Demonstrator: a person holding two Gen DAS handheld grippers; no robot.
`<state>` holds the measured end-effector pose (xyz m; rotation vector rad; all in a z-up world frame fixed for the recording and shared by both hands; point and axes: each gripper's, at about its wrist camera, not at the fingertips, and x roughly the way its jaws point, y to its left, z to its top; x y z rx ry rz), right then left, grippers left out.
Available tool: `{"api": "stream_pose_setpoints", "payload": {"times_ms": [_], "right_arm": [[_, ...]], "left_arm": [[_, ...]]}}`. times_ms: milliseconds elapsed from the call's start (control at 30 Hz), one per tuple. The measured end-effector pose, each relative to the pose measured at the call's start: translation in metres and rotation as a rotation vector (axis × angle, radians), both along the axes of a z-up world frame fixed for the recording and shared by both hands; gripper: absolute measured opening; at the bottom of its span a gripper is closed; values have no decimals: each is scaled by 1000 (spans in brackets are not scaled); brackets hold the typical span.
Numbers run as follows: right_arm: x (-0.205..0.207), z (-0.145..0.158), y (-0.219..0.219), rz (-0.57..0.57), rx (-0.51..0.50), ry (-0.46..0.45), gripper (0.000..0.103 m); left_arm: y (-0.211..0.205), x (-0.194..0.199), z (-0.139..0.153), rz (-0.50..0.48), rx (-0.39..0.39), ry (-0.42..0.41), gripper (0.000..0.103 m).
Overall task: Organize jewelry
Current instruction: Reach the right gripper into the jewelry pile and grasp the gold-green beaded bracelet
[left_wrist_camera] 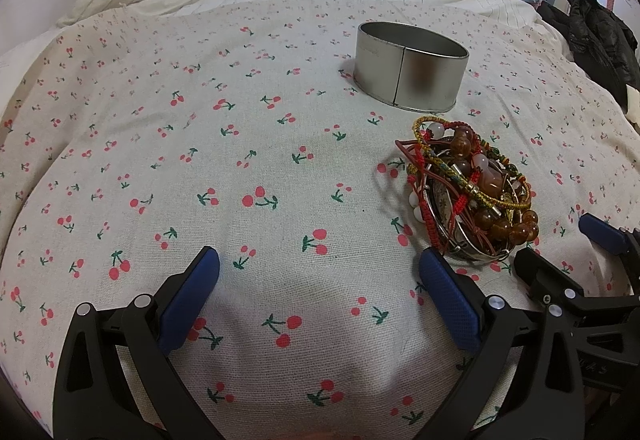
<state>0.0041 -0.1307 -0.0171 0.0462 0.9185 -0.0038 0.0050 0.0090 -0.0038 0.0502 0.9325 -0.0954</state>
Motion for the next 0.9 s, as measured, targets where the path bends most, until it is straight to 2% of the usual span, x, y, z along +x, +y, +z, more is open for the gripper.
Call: {"api": "stream_pose_setpoints", "payload": {"times_ms": [200,333,433,500,533,600,700,900], "right_arm": [[9,12,-10,144,37,81,97],[7,35,-29,169,116,7,97],[22,46,-37,226,179,-25,97],[34,48,-36,257,169,-27,95],[42,47,-34,278,151,-22,91],[54,41,-29,327,148,16,55],[63,32,-23,374,196,57,52],[73,28,-7,462,211,67,50]], "left_arm": [[4,15,9,-86,-10,87,96],[19,22,25,-71,-72,57,96],[28,26,29,-50,-89,44,96],[33,28,28,-46,-111,53,96],[35,29,27,-40,-121,58,96],[39,31,25,-32,-139,70,96],[40,31,24,-32,-150,73,96],[40,30,25,-43,-168,67,96]]}}
